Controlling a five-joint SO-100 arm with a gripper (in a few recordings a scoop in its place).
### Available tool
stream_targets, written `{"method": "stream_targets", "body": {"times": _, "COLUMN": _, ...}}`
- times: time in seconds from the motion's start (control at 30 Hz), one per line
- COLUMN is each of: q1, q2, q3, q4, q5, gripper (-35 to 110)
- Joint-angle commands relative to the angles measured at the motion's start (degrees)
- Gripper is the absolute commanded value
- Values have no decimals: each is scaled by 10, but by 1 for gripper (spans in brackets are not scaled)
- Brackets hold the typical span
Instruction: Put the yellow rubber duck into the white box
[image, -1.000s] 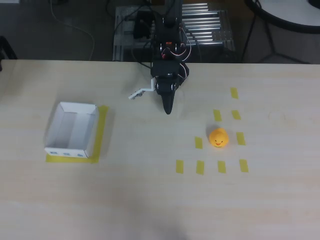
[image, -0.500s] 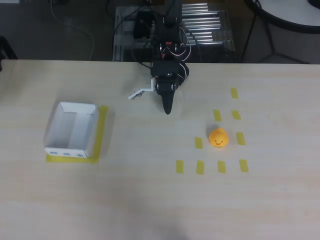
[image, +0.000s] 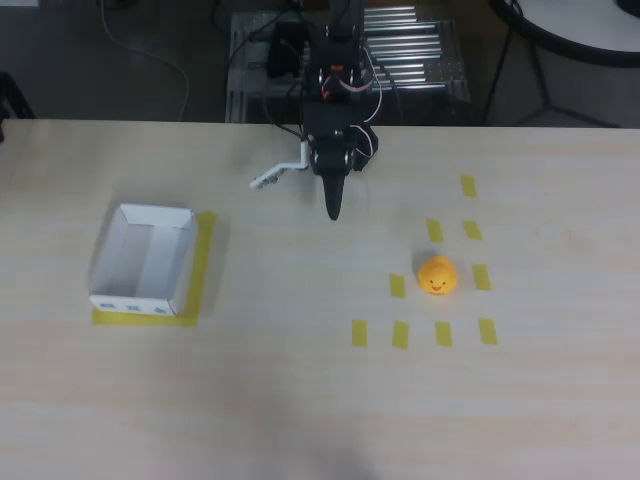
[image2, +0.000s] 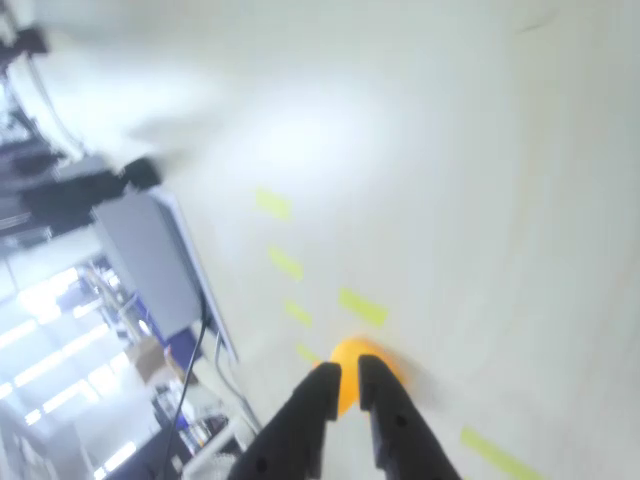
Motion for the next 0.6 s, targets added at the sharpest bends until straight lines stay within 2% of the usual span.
{"method": "stream_targets", "body": {"times": 0.0, "q1": -30, "q2": -110, "q3": -172, "q4": 16, "q5": -44, "gripper": 0}}
{"method": "stream_targets", "body": {"times": 0.2, "q1": -72, "q2": -276, "q3": -337, "q4": 69, "q5": -120, "gripper": 0}}
{"method": "stream_targets", "body": {"times": 0.27, "q1": -102, "q2": -329, "q3": -382, "q4": 96, "q5": -193, "gripper": 1}}
{"method": "stream_targets", "body": {"times": 0.33, "q1": -132, "q2": -377, "q3": -420, "q4": 134, "q5": -303, "gripper": 9}}
{"method": "stream_targets", "body": {"times": 0.37, "q1": -145, "q2": -404, "q3": -442, "q4": 152, "q5": -314, "gripper": 11}}
{"method": "stream_targets", "body": {"times": 0.47, "q1": -163, "q2": -468, "q3": -505, "q4": 200, "q5": -322, "gripper": 5}}
{"method": "stream_targets", "body": {"times": 0.57, "q1": -180, "q2": -514, "q3": -537, "q4": 200, "q5": -322, "gripper": 18}}
